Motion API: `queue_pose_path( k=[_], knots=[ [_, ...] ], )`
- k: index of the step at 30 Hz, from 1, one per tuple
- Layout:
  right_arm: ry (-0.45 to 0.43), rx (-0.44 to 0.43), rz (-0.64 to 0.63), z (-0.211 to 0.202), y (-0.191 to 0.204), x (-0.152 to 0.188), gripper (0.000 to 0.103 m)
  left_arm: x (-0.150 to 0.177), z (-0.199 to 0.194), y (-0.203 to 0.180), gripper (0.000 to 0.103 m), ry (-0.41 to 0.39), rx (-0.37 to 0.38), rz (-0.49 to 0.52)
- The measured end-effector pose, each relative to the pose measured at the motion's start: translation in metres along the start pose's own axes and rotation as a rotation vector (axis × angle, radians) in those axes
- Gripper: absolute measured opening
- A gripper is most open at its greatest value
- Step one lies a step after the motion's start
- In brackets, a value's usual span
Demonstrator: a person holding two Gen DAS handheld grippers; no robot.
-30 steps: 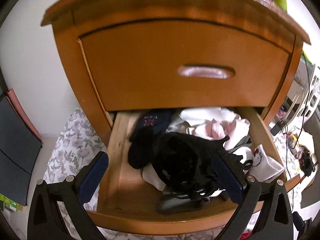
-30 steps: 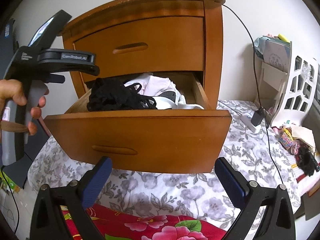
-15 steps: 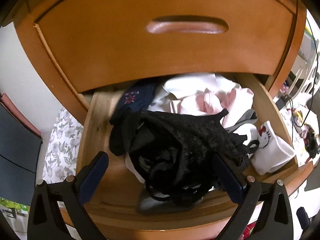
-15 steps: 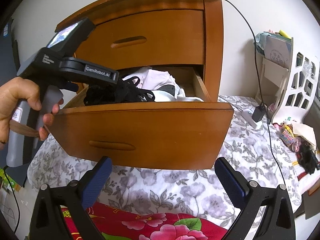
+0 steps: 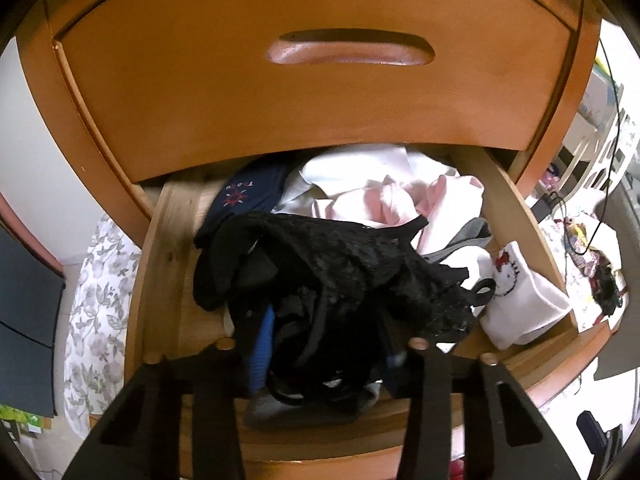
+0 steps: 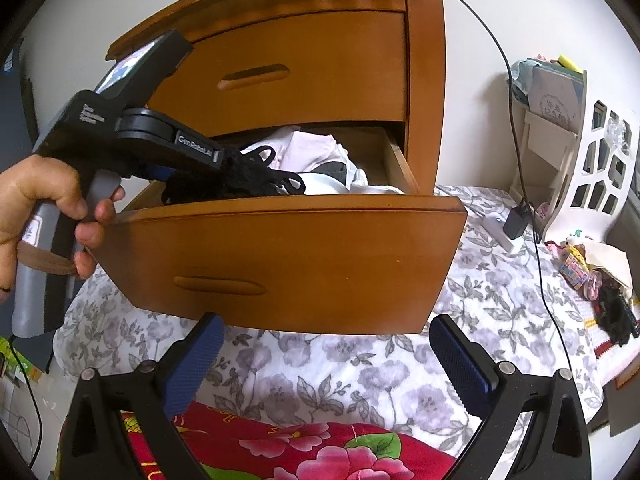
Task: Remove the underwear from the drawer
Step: 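Reach the left gripper into the drawer and grasp the black lace fabric, then lift the black lace fabric out of the drawer with the left gripper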
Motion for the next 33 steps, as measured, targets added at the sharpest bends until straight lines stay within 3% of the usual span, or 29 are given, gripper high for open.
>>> queue_pose_path(
  k=[5, 11, 19, 33],
  knots=[
    [0.004, 0.001, -0.001, 0.001, 0.000, 0.001, 0.103, -0.004, -0.005, 0.007, 0.024, -0.026, 0.015, -0.017],
    [0.010, 0.006, 0.003, 0.002, 0.000, 0.002, 0.103, -0.007, -0.010, 0.021, 0.015, -0.049, 0.029, -0.045],
    [0.019, 0.014, 0.006, 0.003, -0.002, 0.003, 0.103, -0.009, -0.018, 0.045, 0.012, -0.086, 0.016, -0.103],
    [0.020, 0.029, 0.004, 0.000, -0.001, 0.003, 0.103, -0.019, -0.069, 0.061, 0.011, -0.263, -0.022, -0.121]
  ],
)
Point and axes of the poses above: each gripper's, at about its wrist camera, not at the fingertips, and z roughly the way its jaws point, y to its left, x to its underside, the point moved 7 cm from there along z, roughly the way its jaws point, and after that the axes turned 5 degrees about z, right-handed, at the moved point
